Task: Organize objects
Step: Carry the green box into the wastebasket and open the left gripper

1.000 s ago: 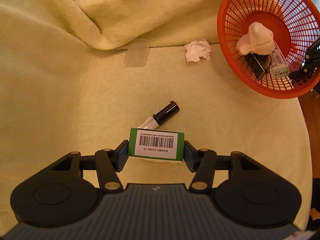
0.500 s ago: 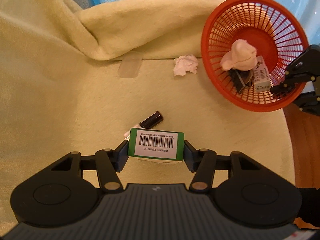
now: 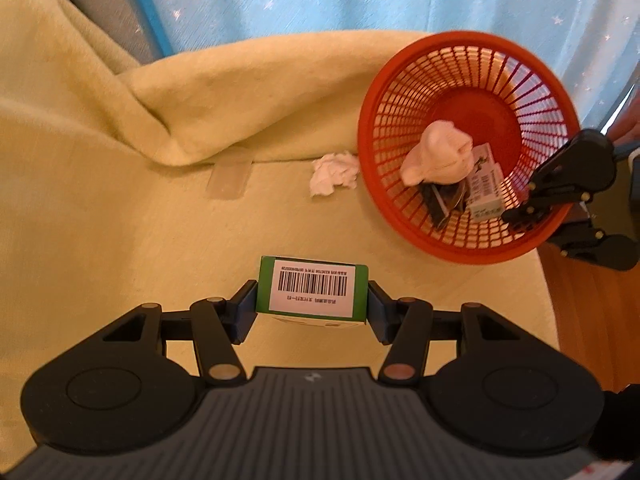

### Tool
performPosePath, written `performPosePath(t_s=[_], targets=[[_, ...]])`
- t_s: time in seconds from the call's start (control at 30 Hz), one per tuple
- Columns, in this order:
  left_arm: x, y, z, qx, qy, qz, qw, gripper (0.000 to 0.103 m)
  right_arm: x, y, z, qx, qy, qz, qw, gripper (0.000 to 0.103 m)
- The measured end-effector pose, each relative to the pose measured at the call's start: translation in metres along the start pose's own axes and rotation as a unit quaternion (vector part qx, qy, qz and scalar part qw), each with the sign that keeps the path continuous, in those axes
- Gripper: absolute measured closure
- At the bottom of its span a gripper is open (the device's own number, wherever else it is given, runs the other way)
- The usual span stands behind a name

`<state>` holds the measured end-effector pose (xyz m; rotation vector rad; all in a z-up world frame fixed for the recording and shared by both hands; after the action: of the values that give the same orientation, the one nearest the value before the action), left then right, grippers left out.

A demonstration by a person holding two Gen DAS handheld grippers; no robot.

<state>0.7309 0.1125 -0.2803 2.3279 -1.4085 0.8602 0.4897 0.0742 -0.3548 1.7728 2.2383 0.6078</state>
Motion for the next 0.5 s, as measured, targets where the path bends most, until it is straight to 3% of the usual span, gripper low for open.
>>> performPosePath(t_s=[0.5], targets=[[0.048,0.027,-0.002,-0.083,0.065,-0.044,0.9934,0.053,-0.002,0.0,-0.002,0.001,0.001,-0.001,1.0,0.101]])
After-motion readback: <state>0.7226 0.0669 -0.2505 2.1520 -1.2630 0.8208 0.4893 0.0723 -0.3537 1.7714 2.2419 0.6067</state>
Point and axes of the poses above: each gripper's, at about its wrist camera, not at the fingertips, and z roughly the way its jaws point, y to its right, x to its top, the point moved 1 cm from there along z, roughly the way its jaws point, and after that the axes turned 10 degrees about y, right-handed, at the moved point
